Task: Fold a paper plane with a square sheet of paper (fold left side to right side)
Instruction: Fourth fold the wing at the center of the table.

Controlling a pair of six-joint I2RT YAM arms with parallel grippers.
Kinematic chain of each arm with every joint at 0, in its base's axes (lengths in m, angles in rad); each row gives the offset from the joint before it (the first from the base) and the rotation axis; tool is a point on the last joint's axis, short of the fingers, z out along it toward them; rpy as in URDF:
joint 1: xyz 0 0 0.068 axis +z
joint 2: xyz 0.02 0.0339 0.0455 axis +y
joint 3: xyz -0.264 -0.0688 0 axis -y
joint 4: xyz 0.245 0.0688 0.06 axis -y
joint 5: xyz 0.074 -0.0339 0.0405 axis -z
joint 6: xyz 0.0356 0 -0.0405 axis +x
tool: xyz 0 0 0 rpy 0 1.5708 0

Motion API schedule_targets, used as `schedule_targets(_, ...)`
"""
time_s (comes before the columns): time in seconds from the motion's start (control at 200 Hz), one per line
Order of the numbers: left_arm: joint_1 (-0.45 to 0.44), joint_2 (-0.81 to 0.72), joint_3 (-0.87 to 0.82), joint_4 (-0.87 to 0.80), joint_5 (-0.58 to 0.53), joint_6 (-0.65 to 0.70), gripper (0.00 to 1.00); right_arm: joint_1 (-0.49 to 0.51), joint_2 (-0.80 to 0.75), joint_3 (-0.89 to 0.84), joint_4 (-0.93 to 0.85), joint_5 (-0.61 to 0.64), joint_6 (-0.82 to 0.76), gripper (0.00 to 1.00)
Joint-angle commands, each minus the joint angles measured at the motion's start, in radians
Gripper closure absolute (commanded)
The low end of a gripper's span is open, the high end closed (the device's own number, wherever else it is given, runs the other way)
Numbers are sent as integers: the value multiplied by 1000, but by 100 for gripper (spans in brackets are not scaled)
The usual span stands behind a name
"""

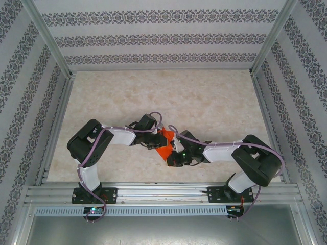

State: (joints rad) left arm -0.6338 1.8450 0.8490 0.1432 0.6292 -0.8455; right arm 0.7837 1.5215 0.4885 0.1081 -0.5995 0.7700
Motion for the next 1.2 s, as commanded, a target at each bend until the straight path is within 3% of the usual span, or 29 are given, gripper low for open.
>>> schedule_targets(0.0, -4, 41, -29, -93, -75, -13, 100, 23, -32, -45, -120, -34, 18, 100)
schedule_targets(0.17, -5, 29, -42, -77, -78, -29, 100, 8, -159, -40, -142, -39, 24, 100)
schedule_targets(0.49, -21, -6, -95, -3, -111, -93, 100, -141, -368, -73, -61, 9, 52, 100)
schedule_targets(0.919, -27, -3, -97, -3, -119, -96, 100, -63, -107, 21, 96, 92, 83, 100)
schedule_targets(1.194, -27, -6, -87, -16, -118, -91, 100, -53, 11, 88, 58, 128, 60, 100)
